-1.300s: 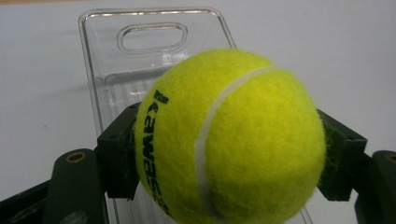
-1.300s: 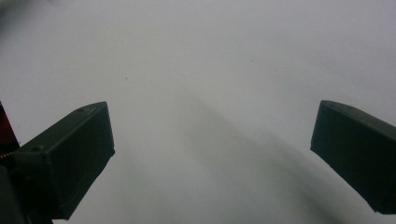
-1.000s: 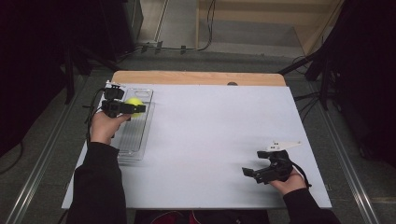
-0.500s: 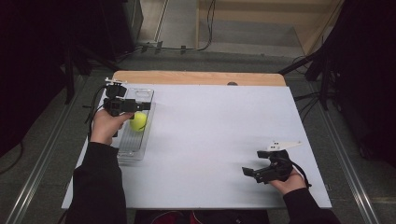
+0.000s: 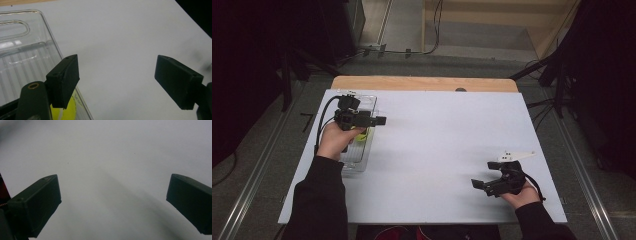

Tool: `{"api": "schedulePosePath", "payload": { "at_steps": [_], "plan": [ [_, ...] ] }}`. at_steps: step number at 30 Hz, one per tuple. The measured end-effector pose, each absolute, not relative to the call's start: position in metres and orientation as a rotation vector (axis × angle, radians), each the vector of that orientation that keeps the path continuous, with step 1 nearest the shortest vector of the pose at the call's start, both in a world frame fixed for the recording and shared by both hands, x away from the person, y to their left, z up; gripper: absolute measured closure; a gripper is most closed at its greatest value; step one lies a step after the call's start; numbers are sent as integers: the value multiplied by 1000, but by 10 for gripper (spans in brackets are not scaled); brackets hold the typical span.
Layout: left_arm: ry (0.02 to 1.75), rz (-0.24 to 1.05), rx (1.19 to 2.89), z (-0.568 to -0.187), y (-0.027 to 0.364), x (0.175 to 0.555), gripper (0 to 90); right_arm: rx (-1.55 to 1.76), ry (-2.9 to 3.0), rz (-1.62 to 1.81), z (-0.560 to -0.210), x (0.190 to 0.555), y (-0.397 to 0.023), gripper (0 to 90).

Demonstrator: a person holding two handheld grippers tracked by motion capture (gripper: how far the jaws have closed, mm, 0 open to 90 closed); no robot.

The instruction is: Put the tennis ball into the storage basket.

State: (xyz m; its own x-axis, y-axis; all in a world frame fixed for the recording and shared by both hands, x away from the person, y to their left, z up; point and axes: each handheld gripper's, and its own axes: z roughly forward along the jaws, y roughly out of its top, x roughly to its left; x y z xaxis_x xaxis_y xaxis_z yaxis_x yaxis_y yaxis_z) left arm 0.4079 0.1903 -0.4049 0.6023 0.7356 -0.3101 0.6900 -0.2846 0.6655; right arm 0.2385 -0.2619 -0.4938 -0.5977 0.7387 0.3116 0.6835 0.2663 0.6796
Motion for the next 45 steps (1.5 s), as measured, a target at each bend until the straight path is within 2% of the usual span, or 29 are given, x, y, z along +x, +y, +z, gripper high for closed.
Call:
{"api": "schedulePosePath", "payload": {
  "at_steps": [15, 45],
  "plan": [
    [1048, -24, 2020, -411, 175, 387, 203, 1378, 2451, 1258, -494, 239, -262, 0],
    [913, -9, 2086, -428, 168, 337, 202, 1385, 2452, 1268, -493, 239, -262, 0]
  ]
}}
